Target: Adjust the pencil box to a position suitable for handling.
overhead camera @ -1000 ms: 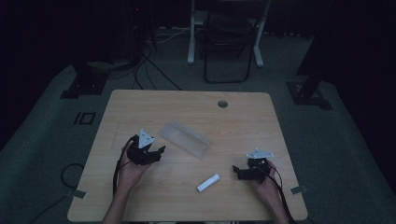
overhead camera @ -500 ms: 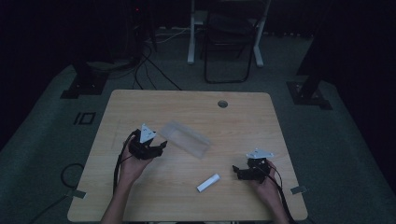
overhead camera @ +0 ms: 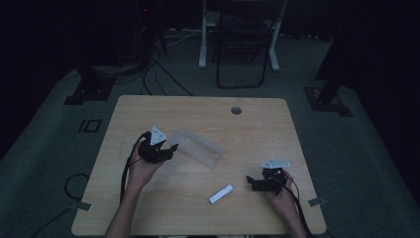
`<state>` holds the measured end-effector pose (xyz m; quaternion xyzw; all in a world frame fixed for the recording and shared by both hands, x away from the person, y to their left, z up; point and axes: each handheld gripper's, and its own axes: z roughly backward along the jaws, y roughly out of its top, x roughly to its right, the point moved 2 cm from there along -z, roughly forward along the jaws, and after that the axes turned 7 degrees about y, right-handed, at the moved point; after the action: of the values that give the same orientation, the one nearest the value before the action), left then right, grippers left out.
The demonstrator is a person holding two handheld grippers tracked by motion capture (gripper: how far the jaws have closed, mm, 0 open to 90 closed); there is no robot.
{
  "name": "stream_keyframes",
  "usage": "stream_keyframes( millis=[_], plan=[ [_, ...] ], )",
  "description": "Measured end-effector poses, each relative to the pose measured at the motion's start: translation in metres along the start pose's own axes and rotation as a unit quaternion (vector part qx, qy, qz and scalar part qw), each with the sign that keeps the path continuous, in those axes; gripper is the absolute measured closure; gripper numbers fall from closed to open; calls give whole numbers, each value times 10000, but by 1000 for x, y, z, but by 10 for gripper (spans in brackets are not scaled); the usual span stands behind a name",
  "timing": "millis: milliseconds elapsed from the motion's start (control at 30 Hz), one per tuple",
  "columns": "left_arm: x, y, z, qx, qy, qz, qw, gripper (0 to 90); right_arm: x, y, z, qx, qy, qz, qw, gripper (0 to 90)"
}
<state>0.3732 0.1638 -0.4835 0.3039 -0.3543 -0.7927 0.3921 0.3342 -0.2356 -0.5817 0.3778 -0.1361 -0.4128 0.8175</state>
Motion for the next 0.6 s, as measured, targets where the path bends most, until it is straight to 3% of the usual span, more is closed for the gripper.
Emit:
stream_keyframes(
  millis=[333,600],
  plan=[
    [-8,11,-8,43,-48,-13,10000,425,0,0,0,1,0,-5,10000,115],
    [-10,19,-24,-52,-137,-74,9999,408,0,0,0,-4,-2,-6,10000,115]
  ],
)
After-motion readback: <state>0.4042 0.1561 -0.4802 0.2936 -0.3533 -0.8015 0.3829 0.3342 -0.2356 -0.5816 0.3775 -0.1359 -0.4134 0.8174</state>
